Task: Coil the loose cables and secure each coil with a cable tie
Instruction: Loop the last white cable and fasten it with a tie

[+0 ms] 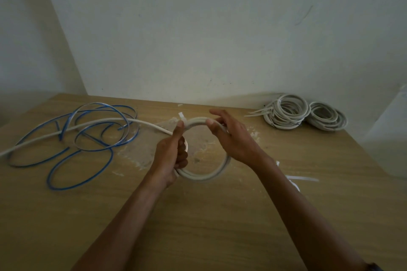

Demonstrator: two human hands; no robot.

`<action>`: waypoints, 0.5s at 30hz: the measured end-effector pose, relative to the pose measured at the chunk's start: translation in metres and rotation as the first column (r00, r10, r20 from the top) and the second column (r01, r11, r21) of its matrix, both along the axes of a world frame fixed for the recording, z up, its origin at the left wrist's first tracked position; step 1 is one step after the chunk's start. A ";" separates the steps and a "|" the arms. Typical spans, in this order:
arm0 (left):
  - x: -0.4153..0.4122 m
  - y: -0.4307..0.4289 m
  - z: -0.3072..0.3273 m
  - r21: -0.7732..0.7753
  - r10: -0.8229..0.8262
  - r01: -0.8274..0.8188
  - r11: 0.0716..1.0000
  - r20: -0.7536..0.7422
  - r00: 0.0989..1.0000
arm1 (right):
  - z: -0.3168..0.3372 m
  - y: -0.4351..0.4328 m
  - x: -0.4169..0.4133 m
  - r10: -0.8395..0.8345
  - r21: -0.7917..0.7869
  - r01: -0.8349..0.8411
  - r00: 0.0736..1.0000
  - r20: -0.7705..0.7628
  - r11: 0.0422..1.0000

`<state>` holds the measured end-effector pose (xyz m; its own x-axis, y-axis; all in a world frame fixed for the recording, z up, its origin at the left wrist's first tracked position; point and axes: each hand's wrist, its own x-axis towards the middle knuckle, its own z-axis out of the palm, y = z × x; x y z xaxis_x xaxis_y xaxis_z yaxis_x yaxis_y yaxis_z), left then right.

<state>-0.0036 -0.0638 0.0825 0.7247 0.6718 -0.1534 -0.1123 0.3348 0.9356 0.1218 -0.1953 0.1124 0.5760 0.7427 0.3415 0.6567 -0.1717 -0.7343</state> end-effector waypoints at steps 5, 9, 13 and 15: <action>0.003 0.006 -0.008 -0.130 0.126 -0.125 0.984 -0.001 0.992 | 0.000 -0.012 0.006 0.080 -0.189 -0.152 0.936 -0.342 0.970; 0.014 -0.002 -0.011 -0.156 0.155 -0.152 0.976 0.010 0.988 | 0.004 -0.025 0.016 0.159 -0.141 -0.291 0.799 -0.579 0.946; 0.045 -0.004 -0.011 -0.118 0.126 -0.122 0.986 0.027 0.992 | -0.007 -0.033 0.031 0.096 -0.034 -0.141 0.811 -0.578 0.989; 0.068 -0.005 -0.010 -0.083 0.068 -0.062 0.995 0.068 0.995 | -0.015 -0.037 0.043 -0.012 0.052 0.053 0.810 -0.587 0.997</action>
<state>0.0640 -0.0687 0.0724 0.6909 0.7052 -0.1593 -0.2006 0.3987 0.8949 0.1652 -0.2322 0.0978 0.7050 0.7088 -0.0236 0.0932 -0.1256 -0.9877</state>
